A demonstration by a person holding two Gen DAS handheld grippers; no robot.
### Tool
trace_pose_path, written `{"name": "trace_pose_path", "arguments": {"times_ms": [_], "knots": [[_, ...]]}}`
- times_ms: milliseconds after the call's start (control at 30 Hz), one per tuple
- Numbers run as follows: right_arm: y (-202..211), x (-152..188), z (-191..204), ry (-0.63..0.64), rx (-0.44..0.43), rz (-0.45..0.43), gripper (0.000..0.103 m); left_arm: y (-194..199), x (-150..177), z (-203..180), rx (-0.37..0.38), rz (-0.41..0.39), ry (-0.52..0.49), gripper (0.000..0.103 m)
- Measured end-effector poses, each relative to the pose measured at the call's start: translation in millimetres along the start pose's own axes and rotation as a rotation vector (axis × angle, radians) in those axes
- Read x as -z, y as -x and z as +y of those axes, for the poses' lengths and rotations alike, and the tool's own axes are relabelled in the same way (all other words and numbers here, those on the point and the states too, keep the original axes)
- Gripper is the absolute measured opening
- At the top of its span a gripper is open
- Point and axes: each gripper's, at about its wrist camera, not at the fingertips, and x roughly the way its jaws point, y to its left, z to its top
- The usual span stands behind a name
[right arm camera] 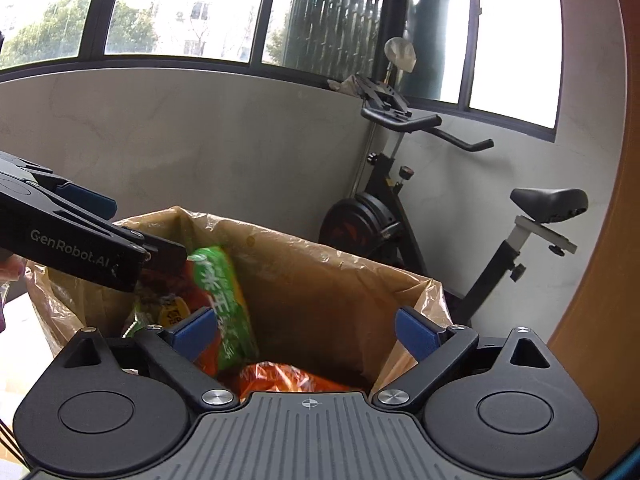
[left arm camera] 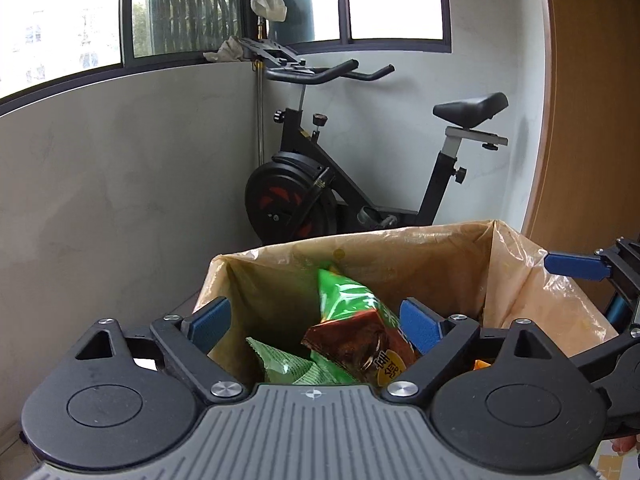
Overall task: Organize snacks
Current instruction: 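Lift both bags over the box and open both tools to drop them, then withdraw both tools from the box down to the small snacks on the table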
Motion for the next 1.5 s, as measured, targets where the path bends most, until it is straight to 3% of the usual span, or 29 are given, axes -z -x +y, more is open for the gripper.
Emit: {"name": "trace_pose_path", "arguments": {"times_ms": [467, 833, 1100, 1500], "knots": [[59.3, 4.0, -12.8, -0.162, -0.054, -0.009, 0.095, 76.7, 13.7, 42.6, -0.023, -0.074, 0.175, 0.093], [113.6, 45.1, 0.6, -0.26, -0.029, -0.047, 0.095, 130.2, 71.0, 50.1, -0.096, -0.122, 0.126, 0.093], [106.4, 82.1, 14.8, -0.236, -0.025, 0.012, 0.095, 134.4, 108.0, 56.7, -0.086, -0.096, 0.159, 0.093], [81.0, 111.0, 25.5, -0.233, -0.037, 0.066, 0.095, 124.5, 135.9, 52.2, -0.062, -0.088, 0.15, 0.093]]}}
